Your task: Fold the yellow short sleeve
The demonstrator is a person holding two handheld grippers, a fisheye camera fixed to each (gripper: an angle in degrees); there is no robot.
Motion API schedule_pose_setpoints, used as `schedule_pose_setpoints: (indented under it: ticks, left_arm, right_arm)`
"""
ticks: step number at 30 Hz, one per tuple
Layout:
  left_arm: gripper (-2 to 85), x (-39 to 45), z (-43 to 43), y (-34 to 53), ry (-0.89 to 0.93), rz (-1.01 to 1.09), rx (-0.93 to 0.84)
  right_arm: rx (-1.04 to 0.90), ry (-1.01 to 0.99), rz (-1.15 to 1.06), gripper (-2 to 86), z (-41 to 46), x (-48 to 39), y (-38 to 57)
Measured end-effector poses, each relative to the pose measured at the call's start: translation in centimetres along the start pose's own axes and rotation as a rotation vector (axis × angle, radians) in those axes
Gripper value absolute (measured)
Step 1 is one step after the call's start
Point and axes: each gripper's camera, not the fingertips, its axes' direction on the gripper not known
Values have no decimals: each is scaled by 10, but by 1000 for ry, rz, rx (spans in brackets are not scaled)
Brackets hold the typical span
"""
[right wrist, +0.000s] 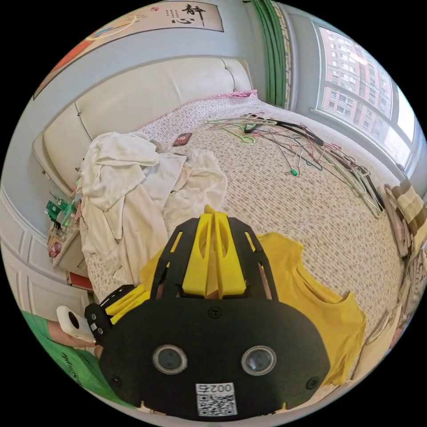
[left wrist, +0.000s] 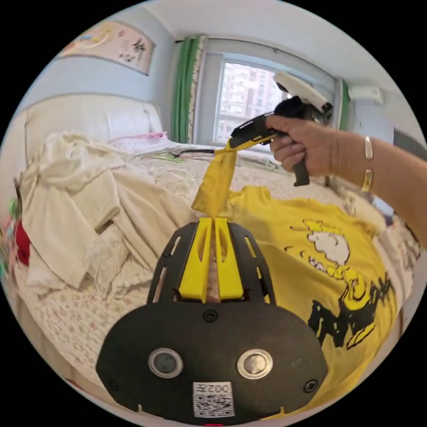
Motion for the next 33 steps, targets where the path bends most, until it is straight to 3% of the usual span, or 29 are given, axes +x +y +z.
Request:
schedule_pose_setpoints:
  ticks: [4,6,9,14,17,19,22,26,33]
  left_arm:
    - [-10,98,2,12,-246,463,-33]
    - [-10,156,5,42,-452,758,12]
    - [-10,187,0,72,-565,875,109]
    - [-10,169,-18,67,-479,669,62]
    - [-10,162,-26,66,-404,622,29]
    - [-10,168,-26,71,-406,659,10]
    - [-10,175,-29,80,-440,693,11]
    - [-10,145,-47,74,-283,531,-3]
    - [-10,76,-16,40,109,193,-111]
  right_arm:
    - [-48,-55,197,-5,12,71,65]
    - [-83,-28,284,-4,16,97,91]
    - [-76,19,367,-5,10,121,124]
    - [32,16,307,-7,-10,101,142]
    - [57,-148,134,-8,-6,56,139]
    - [3,-200,18,-8,12,20,138]
    - [-133,-123,-81,-9,45,-9,147]
    - [-307,-87,-157,-9,73,-27,180]
    - [-149,42,-72,-9,43,-24,199]
